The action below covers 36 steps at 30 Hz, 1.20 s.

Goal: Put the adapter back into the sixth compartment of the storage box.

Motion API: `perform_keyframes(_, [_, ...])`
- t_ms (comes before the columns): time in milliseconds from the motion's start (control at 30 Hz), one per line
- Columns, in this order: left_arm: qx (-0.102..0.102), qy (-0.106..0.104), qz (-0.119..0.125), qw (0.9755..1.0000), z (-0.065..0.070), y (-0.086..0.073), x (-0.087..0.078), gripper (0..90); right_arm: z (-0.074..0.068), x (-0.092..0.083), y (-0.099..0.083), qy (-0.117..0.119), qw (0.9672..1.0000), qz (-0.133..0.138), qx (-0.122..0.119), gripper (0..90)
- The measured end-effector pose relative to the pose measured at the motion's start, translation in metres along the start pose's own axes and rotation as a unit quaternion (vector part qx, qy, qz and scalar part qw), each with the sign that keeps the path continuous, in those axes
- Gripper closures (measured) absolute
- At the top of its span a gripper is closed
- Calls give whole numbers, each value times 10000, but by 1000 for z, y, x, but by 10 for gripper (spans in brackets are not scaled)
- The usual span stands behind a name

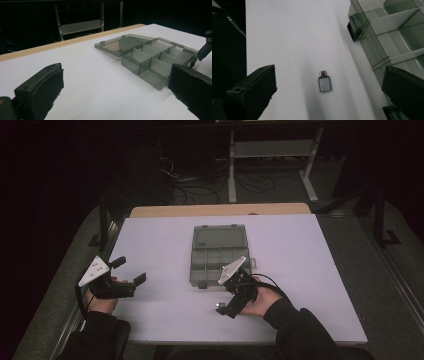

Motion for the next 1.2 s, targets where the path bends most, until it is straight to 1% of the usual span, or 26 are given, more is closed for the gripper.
perform_keyframes(100, [-3, -7, 3, 10000, 0, 0, 0, 0, -1, 2, 0, 18, 10000, -17, -23, 0])
perform_keyframes(133, [1, -7, -1, 10000, 0, 0, 0, 0, -1, 4, -1, -10, 9999, -50, -105, 0])
perform_keyframes(167, [-4, -8, -2, 10000, 0, 0, 0, 0, -1, 5, -1, 1, 9999, -65, -113, 0])
perform_keyframes(200, [-3, -8, -5, 10000, 0, 0, 0, 0, -2, 7, -1, 14, 9999, -82, -122, 9])
perform_keyframes(233, [-6, -7, -5, 10000, 0, 0, 0, 0, -2, 8, -2, 48, 9998, -103, -139, 37])
perform_keyframes(333, [-4, -11, -7, 10000, 0, 0, 0, 0, -3, 10, -3, 82, 9997, -139, -165, 47])
perform_keyframes(400, [-9, -16, -8, 10000, 0, 0, 0, 0, -3, 13, -4, 144, 9995, -187, -201, 89])
perform_keyframes(500, [-4, -17, -2, 10000, 1, 0, 0, 0, -4, 14, -6, 225, 9993, -242, -168, 140])
perform_keyframes(533, [-1, -12, -5, 10000, 1, 0, 0, 0, -4, 15, -6, 232, 9993, -252, -170, 145])
perform_keyframes(600, [6, -9, -7, 10000, 1, 0, 0, 0, -3, 16, -7, 173, 9993, -303, -165, 175])
perform_keyframes(633, [9, -10, -5, 10000, 1, 0, 0, 0, -3, 16, -7, 154, 9992, -294, -220, 199])
perform_keyframes(667, [9, -10, -5, 10000, 1, 0, 0, 0, -3, 16, -7, 154, 9992, -294, -220, 199])
perform_keyframes(700, [10, -8, -6, 10000, 1, 0, 0, 0, -5, 18, -7, 193, 9989, -321, -282, 251])
perform_keyframes(767, [8, -6, -3, 10000, 1, 0, 0, 0, -6, 18, -8, 208, 9987, -356, -307, 283])
perform_keyframes(833, [8, -11, 1, 10000, 1, 0, 0, 0, -8, 19, -9, 318, 9982, -391, -325, 362])
perform_keyframes(867, [8, -11, 1, 10000, 1, 0, 0, 0, -8, 19, -9, 318, 9982, -391, -325, 362])
perform_keyframes(900, [10, -13, -2, 10000, 1, 0, 0, 0, -9, 20, -10, 335, 9979, -431, -335, 382])
perform_keyframes(933, [5, -15, 4, 10000, 1, 0, 0, 0, -9, 22, -11, 326, 9976, -500, -339, 407])
perform_keyframes(1000, [12, -17, -1, 10000, 1, 0, 0, 0, -10, 22, -11, 315, 9975, -508, -376, 421])
perform_keyframes(1100, [12, -23, 1, 10000, 1, 0, -1, 0, -11, 25, -11, 273, 9971, -571, -414, 497])
perform_keyframes(1167, [12, -23, 1, 10000, 1, 0, -1, 0, -12, 25, -11, 273, 9971, -579, -414, 497])
perform_keyframes(1200, [14, -23, 2, 10000, 1, 0, -1, 0, -12, 25, -11, 273, 9971, -579, -414, 514])
Point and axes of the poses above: each handheld gripper's, and its own axes: x roughly forward along the jaws, y roughly out of its top, z roughly to its right, the point moved 8 cm from there along x, roughly forward along the jaws, and after that the axes turned 11 degrees about -x, right-handed, at the moved point
